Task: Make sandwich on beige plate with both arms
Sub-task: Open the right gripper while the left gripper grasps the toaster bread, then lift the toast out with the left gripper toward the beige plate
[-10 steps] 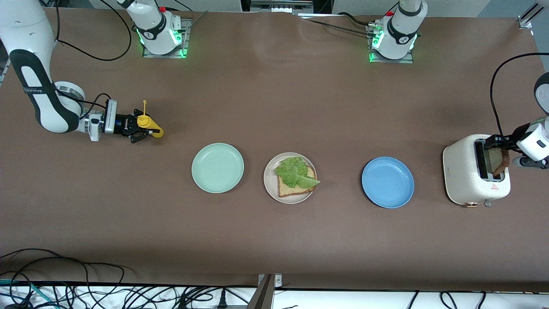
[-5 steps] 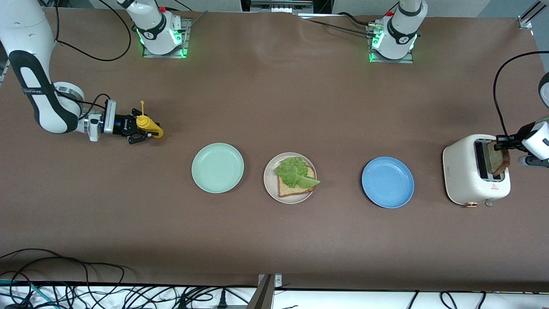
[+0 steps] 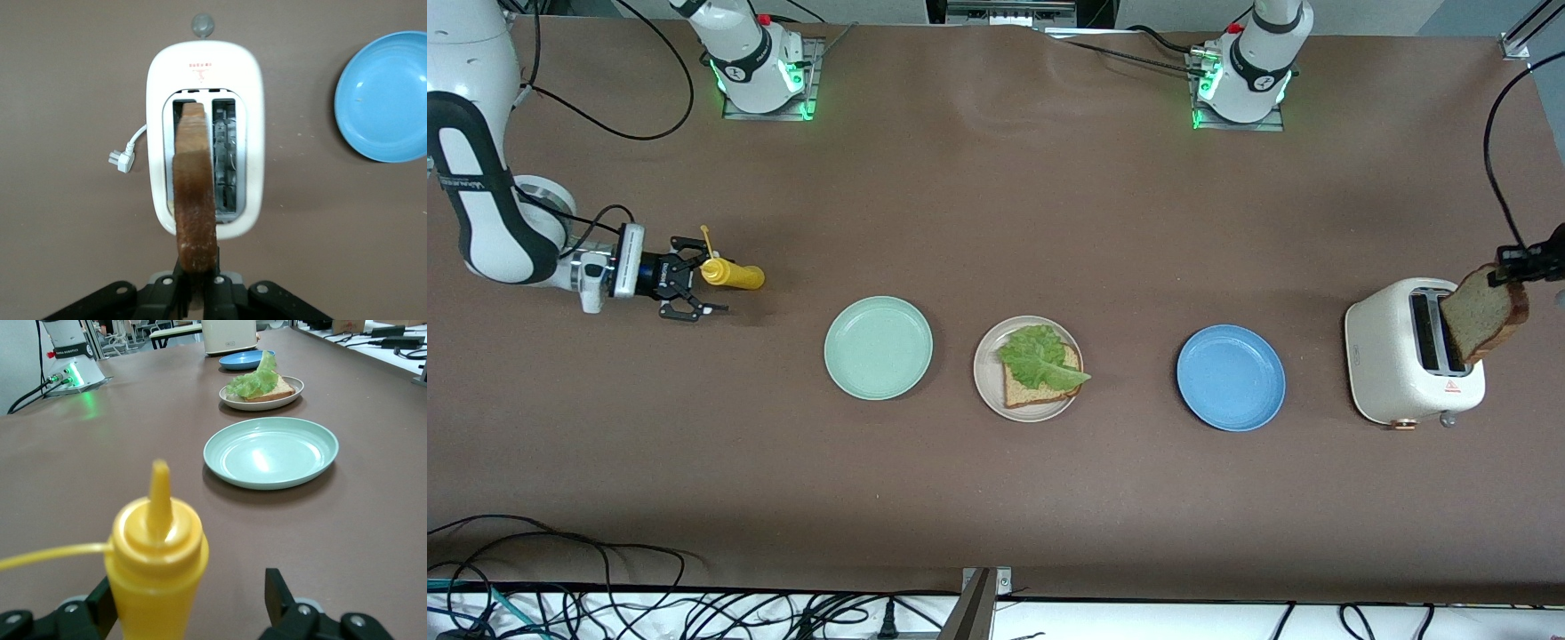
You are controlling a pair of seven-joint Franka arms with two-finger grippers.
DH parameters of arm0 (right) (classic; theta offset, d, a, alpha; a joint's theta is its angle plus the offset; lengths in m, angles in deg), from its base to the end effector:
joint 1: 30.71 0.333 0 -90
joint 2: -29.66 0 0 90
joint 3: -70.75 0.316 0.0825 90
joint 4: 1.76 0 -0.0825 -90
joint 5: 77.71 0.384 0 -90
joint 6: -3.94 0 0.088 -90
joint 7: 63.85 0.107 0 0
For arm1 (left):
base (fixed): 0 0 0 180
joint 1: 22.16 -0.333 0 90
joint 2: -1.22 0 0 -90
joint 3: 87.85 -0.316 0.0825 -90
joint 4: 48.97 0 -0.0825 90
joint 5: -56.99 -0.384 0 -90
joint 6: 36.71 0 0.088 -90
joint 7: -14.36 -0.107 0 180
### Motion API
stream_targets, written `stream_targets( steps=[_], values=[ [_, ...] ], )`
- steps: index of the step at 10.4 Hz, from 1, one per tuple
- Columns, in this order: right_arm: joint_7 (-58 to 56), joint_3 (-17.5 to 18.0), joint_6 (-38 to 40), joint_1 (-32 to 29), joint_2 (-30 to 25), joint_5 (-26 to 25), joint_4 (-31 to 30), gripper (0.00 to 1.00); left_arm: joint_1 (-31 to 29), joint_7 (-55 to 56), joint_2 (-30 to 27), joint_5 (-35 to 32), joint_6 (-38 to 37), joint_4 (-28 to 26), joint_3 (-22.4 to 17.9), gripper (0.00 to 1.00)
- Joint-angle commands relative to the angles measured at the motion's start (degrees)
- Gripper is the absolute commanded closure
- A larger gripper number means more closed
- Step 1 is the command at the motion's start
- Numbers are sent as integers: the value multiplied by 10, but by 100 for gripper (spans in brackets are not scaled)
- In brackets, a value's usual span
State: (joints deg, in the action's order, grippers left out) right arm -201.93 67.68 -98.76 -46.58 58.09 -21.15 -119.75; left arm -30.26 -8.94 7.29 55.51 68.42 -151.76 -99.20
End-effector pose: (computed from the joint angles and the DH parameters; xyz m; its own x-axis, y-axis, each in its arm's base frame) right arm 0.5196 -0.1038 0.1788 0.1557 0.5031 0.8501 0.9863 -0.0324 -0.1615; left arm 0.5532 0.1936 0.4812 0.9943 -0.0742 -0.0760 -0.0757 -0.9970 -0.0166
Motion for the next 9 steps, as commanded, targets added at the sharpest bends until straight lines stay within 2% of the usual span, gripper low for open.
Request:
stream_targets(
  steps=[1, 4, 6, 9],
  values=[
    [92, 6, 22, -6, -15, -50, 40, 8, 25, -7, -38, -2, -38, -2, 3, 100],
    [115, 7, 25, -6, -20, -58, 42, 7, 54, -2, -33, 109, -41, -10, 9, 100],
    [113, 8, 25, -6, -20, -58, 39, 7, 63, 4, -15, 161, -41, -14, 50, 100],
    [145, 16, 26, -5, -24, -58, 42, 7, 103, 85, 31, 307, -41, -16, 102, 100]
  ],
)
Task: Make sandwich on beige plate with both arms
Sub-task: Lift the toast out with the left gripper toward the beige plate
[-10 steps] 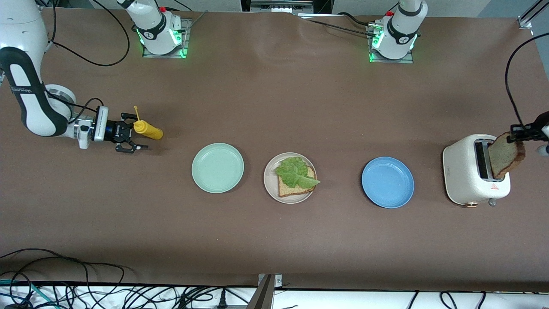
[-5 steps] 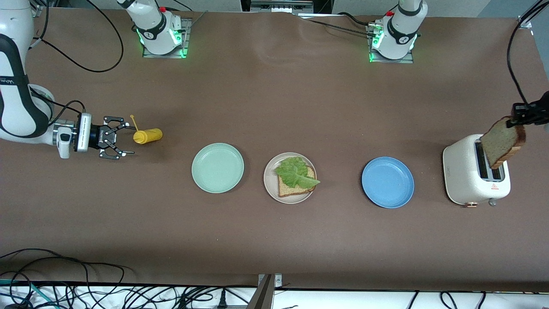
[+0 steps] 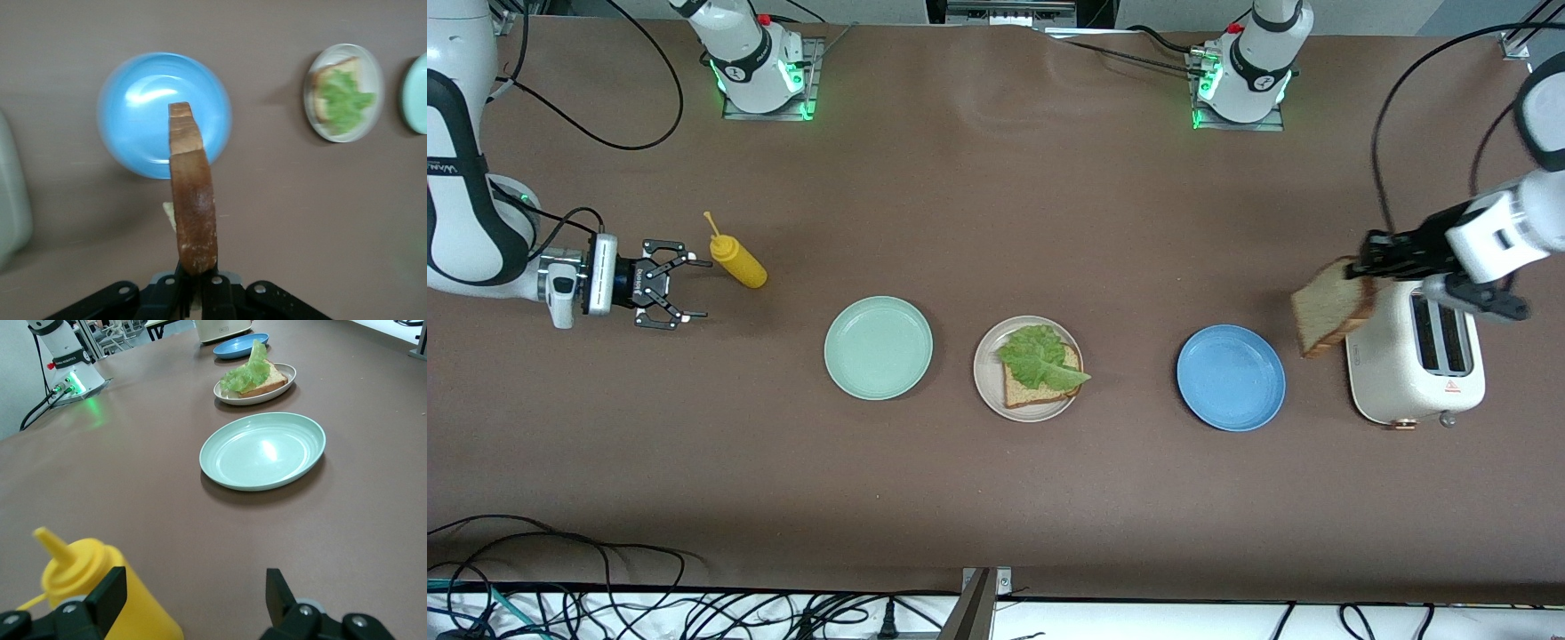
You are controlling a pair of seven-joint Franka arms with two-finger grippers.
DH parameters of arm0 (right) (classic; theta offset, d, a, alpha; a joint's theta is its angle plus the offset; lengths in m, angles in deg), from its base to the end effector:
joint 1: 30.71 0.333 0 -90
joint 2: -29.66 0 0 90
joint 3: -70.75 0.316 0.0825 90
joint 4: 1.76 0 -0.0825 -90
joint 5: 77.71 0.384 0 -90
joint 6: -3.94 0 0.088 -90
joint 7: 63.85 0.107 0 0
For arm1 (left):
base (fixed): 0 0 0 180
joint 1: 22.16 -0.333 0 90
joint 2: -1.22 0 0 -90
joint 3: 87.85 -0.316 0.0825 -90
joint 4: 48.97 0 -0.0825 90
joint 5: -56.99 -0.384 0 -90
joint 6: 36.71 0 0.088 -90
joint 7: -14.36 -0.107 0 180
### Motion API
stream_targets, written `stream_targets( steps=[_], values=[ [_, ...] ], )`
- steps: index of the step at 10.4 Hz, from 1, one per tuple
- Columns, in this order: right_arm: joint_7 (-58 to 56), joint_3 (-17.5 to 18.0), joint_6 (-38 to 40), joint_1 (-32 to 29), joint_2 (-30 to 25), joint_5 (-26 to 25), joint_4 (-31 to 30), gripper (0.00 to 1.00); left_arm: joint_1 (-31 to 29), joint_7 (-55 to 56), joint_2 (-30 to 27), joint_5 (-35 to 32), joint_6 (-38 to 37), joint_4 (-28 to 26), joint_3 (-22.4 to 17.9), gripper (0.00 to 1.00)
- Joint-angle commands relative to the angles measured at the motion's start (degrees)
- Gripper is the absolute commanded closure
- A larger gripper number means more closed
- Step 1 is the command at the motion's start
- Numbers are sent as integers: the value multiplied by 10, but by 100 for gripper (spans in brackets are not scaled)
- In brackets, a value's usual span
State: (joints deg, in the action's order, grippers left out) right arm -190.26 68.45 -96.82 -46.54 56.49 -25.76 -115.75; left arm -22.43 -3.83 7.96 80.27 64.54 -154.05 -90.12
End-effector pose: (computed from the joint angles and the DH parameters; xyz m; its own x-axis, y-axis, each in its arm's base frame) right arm 0.5420 -0.1038 0.2141 0.2499 0.5476 0.7986 0.9631 -0.0556 -0.2632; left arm 0.5767 -0.0099 0.4562 0.9826 -0.1700 -0.0746 -0.1258 -0.9051 0.4063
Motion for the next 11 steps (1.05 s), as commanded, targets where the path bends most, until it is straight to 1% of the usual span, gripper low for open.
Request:
stream_targets(
  steps=[1, 2, 4, 5, 7, 9, 11],
  values=[
    [60, 8, 7, -5, -15, -18, 10, 7, 52, 67, 47, 118, 0, 11, 20, 100],
    [106, 9, 10, -5, -20, -45, 32, 7, 81, 98, 79, 180, 6, 15, 22, 100],
    [221, 12, 49, -5, -24, -98, 97, 7, 125, 102, 127, 285, 45, 25, 22, 100],
    [280, 21, 65, -5, -28, -129, 131, 7, 154, 102, 152, 324, 67, 35, 23, 100],
    [388, 29, 89, -5, -41, -181, 179, 7, 197, 114, 210, 352, 93, 99, 23, 100],
    [517, 56, 111, -3, -62, -254, 231, 7, 220, 145, 259, 354, 119, 164, 23, 100],
    [641, 90, 132, 3, -87, -333, 265, 7, 228, 138, 294, 354, 152, 182, 23, 100]
  ],
)
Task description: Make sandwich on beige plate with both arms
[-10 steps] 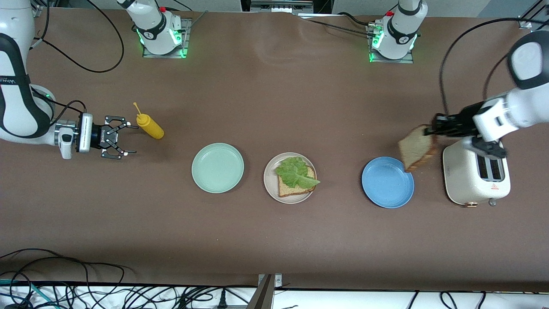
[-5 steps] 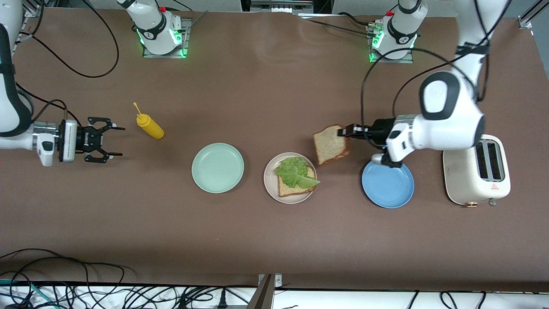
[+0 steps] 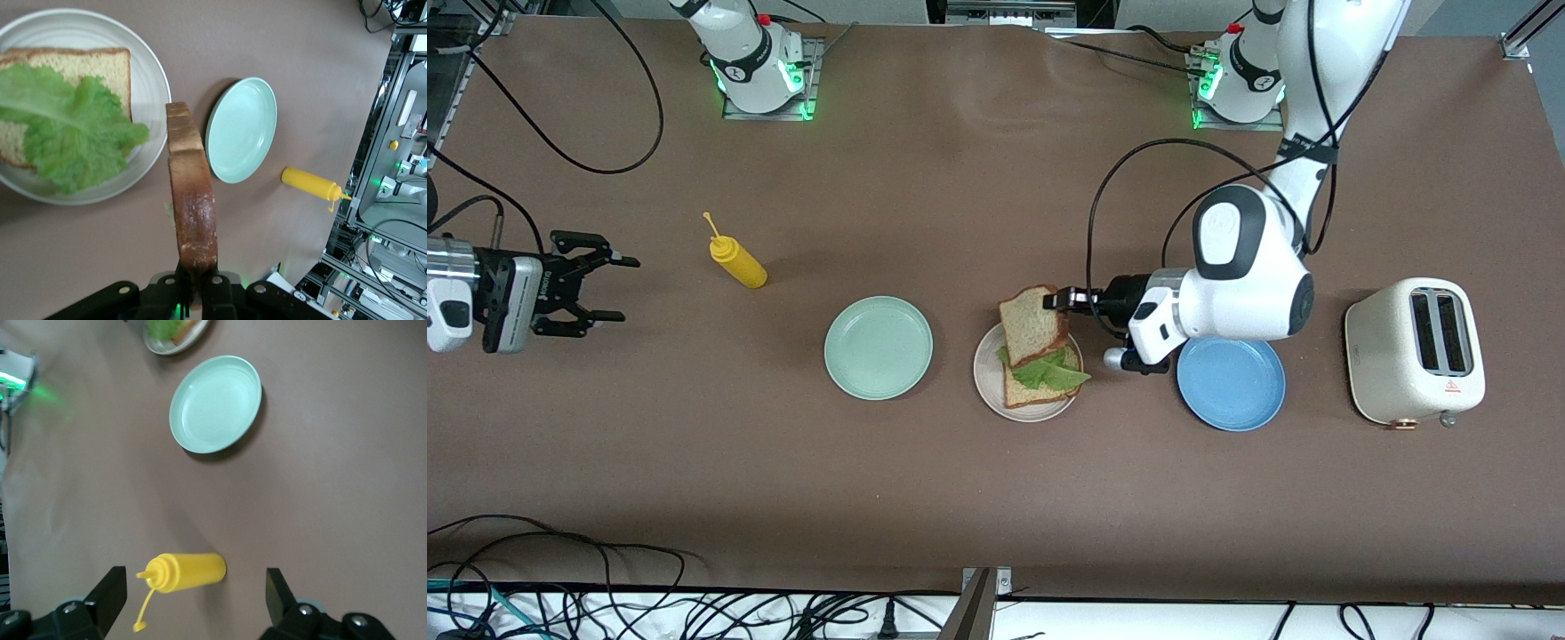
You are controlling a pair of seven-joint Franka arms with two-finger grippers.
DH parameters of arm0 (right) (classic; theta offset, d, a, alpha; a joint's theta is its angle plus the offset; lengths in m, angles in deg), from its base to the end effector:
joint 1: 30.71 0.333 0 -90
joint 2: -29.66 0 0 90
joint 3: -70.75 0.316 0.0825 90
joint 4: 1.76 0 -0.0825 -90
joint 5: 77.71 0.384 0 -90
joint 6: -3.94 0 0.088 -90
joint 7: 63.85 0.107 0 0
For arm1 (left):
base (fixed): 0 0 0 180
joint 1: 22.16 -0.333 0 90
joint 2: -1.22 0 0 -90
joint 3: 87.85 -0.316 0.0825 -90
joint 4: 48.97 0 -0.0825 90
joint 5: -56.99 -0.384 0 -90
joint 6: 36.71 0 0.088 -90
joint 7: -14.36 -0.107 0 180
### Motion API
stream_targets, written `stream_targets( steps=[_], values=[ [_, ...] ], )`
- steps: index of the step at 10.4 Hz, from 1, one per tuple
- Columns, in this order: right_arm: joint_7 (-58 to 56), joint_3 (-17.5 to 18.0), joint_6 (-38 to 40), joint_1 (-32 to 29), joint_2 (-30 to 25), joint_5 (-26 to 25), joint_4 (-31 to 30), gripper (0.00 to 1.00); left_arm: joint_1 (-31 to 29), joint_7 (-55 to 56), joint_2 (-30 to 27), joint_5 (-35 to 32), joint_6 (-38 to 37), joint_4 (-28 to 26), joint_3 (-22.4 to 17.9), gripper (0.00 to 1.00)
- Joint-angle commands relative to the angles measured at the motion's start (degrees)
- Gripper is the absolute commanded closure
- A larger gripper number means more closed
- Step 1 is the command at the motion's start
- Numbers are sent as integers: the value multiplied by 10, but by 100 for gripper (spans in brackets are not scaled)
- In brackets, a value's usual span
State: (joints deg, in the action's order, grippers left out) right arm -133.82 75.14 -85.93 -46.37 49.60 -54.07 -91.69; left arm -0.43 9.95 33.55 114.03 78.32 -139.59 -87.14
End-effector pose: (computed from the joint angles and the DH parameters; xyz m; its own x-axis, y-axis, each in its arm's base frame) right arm 0.6191 -0.0850 0.4285 0.6115 0.7473 0.2600 0.7596 -0.4623 -0.4576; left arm 0.6220 -0.3097 0.3214 0.9671 -0.0616 -0.2467 0.1432 -0.6696 0.7288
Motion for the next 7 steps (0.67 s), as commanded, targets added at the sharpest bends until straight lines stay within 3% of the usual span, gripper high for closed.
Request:
stream_targets(
  steps=[1, 4, 6, 7],
  values=[
    [135, 43, 36, 3, -27, -94, 42, 7, 12, -2, 52, 17, 31, 43, -7, 100],
    [359, 100, 58, 15, -63, -198, 58, 2, 19, -3, 83, 17, 68, 46, -5, 100],
    [512, 109, 58, 46, -79, -255, 57, 0, 18, -3, 91, 16, 68, 45, -7, 100],
    [574, 109, 58, 56, -81, -263, 55, 0, 13, -3, 92, 18, 68, 43, -7, 89]
  ],
)
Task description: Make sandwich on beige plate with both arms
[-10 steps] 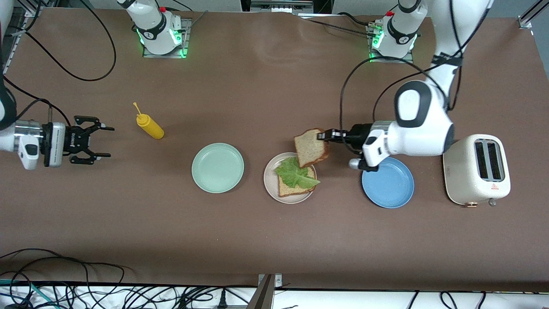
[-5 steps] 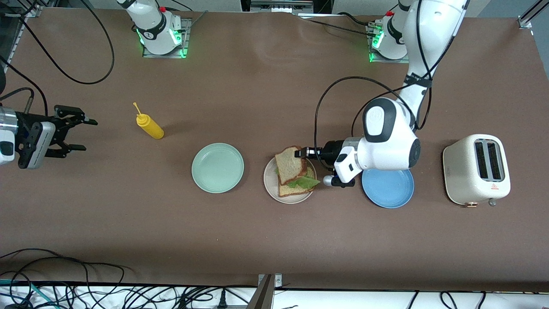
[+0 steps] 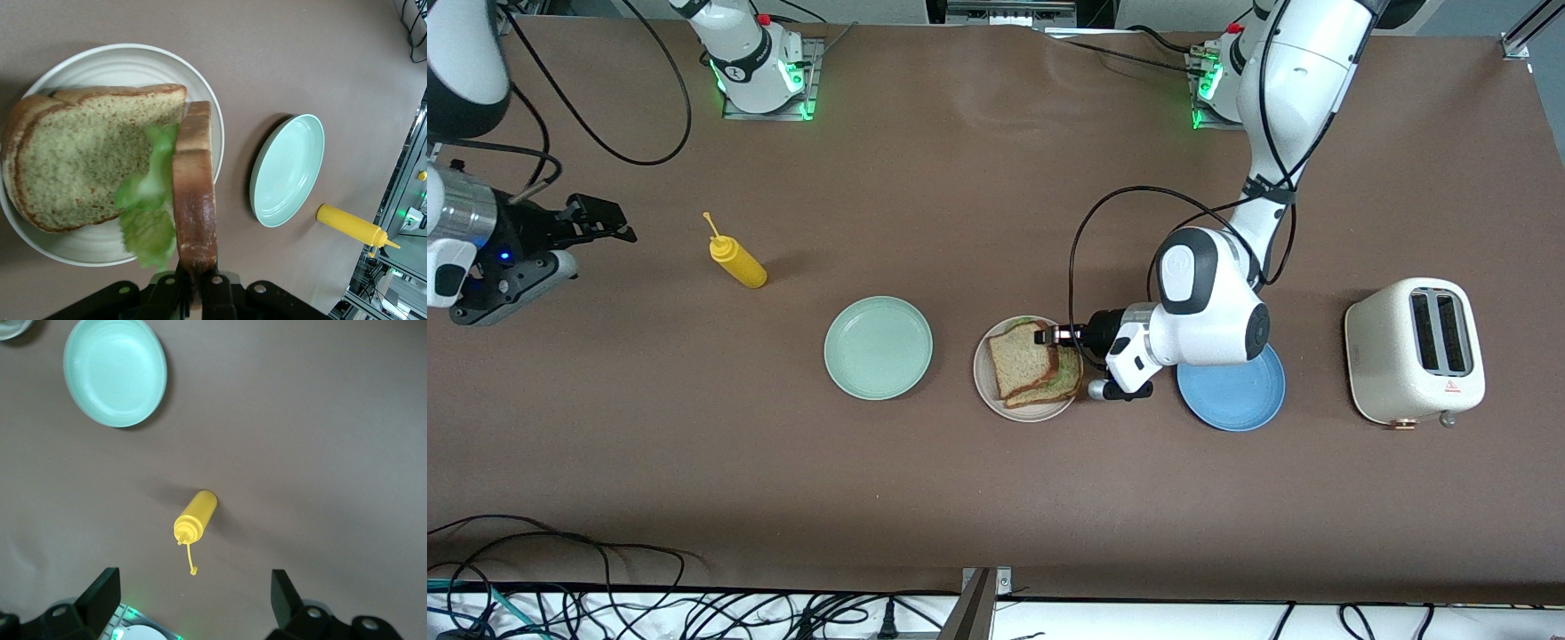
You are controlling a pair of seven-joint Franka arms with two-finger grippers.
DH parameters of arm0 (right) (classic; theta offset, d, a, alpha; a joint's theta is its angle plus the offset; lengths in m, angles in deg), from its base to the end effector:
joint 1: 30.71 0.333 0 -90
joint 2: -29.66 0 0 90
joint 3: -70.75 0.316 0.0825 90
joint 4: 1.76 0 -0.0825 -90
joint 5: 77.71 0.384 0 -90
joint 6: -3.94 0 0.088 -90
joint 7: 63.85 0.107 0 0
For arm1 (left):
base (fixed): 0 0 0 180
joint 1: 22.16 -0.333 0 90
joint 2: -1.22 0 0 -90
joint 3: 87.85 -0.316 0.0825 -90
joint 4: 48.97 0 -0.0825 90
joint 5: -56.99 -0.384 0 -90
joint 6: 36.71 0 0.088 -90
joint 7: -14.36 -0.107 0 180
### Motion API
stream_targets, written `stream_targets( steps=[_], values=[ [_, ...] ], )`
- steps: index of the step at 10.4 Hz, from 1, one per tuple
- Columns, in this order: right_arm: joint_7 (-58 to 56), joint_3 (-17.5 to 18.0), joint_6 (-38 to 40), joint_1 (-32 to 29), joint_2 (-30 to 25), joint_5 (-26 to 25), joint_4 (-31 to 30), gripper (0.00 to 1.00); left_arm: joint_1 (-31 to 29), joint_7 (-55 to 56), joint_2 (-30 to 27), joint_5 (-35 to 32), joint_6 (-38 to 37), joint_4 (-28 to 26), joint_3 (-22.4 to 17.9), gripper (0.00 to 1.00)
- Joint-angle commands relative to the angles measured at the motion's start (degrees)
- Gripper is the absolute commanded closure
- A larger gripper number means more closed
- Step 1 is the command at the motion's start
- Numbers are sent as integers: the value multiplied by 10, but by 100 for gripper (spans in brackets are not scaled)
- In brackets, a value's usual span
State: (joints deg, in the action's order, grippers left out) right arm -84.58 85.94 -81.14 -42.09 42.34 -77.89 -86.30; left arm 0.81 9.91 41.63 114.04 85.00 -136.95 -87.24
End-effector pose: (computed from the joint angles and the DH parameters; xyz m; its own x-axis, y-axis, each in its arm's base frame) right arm 0.6028 0.0242 0.5378 0.8920 0.4186 -0.1703 0.4024 -0.9072 -0.1226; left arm 0.6340 -0.3164 0.2461 0.9669 0.0123 -0.2550 0.1892 -0.7052 0.6833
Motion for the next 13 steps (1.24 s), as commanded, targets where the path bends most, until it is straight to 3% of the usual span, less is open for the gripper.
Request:
stream_targets(
  steps=[1, 3, 4, 5, 8, 10, 11, 13],
  values=[
    [148, 0, 10, 21, -11, -25, -11, 0, -6, -3, 12, 18, 0, 14, -8, 72],
    [219, 0, -25, 33, -25, -51, -57, 0, -20, -3, 12, 13, -4, -3, -9, 49],
    [241, 0, -54, 34, -39, -52, -85, 0, -25, -3, 11, 11, -6, -7, -10, 19],
    [242, 0, -65, 36, -42, -51, -89, 0, -27, -3, 10, 10, -6, -18, -10, 0],
    [245, -54, -90, 72, -40, -38, -86, 0, -42, 1, -2, 10, -25, -29, -12, 0],
    [356, -53, -89, 73, -44, -32, -87, 0, -70, 1, -40, 7, -36, -28, -13, 0],
    [391, -51, -90, 73, -48, -32, -90, 0, -92, 0, -66, -31, -38, -34, -13, 0],
    [381, -46, -92, 73, -51, -26, -91, 0, -115, 2, -144, -227, -39, -59, -12, 0]
  ],
)
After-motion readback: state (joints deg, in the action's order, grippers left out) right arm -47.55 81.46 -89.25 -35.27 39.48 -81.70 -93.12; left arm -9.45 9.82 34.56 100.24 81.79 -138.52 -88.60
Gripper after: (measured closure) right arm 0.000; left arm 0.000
